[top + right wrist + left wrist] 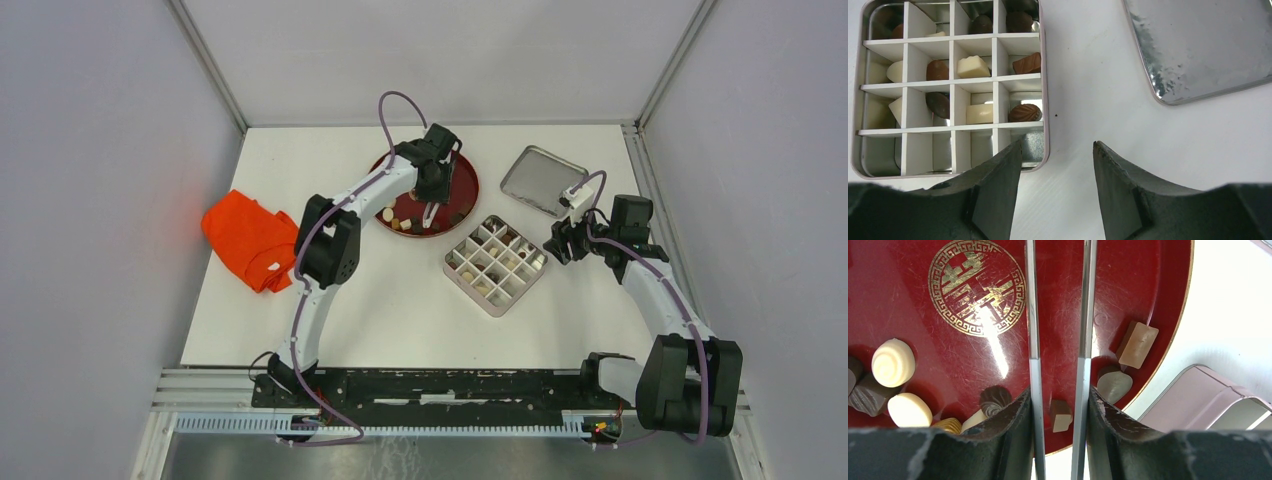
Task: Pack the chocolate
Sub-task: Pick up the fake chocolate from the plate.
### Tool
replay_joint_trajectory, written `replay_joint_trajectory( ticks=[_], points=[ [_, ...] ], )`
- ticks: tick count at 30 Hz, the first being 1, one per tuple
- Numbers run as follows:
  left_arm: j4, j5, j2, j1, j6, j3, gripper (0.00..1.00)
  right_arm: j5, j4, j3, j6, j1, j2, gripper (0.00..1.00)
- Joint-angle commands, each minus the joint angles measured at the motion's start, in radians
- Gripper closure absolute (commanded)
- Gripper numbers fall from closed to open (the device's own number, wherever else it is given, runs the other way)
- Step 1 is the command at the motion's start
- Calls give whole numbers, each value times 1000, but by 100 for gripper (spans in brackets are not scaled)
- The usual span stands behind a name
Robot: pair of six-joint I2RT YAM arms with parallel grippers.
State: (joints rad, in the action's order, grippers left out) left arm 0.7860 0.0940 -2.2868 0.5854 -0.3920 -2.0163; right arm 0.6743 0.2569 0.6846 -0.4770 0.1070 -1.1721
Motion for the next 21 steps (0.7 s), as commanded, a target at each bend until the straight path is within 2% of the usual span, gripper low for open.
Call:
replay_joint_trajectory(
  ticks=[1, 8, 12, 15, 21],
  points=[
    [-4, -14, -9, -11, -4, -53, 57, 21, -9, 38, -15, 6, 22, 39],
    [-1, -25, -12, -16, -2, -55, 61, 22, -8, 36, -17, 8, 21, 39],
    [-1, -38, 12, -16, 4, -41, 78, 22, -8, 36, -16, 10, 22, 39],
    [-3, -44, 53, -16, 14, -16, 97, 24, -9, 36, -17, 11, 19, 40],
    [-75, -60, 188, -20, 40, 94, 98, 30, -9, 33, -23, 13, 12, 39]
  ],
)
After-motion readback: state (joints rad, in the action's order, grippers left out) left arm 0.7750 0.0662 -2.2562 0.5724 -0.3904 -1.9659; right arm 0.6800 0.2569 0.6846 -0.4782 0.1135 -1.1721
